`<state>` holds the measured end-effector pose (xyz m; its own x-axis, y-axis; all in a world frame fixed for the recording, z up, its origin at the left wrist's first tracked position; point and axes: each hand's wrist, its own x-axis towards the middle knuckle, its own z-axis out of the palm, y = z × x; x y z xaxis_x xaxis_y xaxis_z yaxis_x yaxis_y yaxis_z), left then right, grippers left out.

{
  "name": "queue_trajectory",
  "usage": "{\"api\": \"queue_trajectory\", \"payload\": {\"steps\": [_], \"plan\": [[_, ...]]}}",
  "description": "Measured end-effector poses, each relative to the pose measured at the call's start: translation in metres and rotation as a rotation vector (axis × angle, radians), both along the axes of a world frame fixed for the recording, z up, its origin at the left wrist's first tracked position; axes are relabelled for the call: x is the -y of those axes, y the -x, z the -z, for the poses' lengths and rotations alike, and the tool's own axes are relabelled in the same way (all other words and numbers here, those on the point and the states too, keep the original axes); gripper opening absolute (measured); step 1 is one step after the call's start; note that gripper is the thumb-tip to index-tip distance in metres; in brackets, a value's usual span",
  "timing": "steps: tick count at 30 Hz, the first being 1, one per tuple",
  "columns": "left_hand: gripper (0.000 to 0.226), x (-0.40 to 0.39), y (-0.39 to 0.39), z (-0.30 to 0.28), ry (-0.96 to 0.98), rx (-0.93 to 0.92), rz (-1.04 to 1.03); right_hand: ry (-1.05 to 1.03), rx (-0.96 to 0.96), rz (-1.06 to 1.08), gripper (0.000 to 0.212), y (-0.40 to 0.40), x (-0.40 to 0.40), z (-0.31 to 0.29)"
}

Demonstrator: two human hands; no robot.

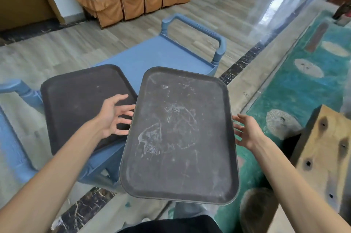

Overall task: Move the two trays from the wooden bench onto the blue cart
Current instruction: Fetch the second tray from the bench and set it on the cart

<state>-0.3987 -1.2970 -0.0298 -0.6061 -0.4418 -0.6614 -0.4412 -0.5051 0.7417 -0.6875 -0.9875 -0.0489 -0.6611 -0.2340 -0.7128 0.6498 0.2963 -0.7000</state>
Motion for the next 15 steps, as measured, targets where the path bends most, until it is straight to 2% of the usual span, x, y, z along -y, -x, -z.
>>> {"api": "queue_trajectory", "payload": {"steps": [8,15], "plan": [[0.070,0.091,0.084,0.006,0.034,0.023,-0.178,-0.013,-0.053,-0.228,0.022,0.136,0.156,0.009],[0.079,0.163,0.173,0.027,-0.038,0.063,-0.393,0.002,-0.015,-0.414,0.020,0.258,0.279,0.017]]}}
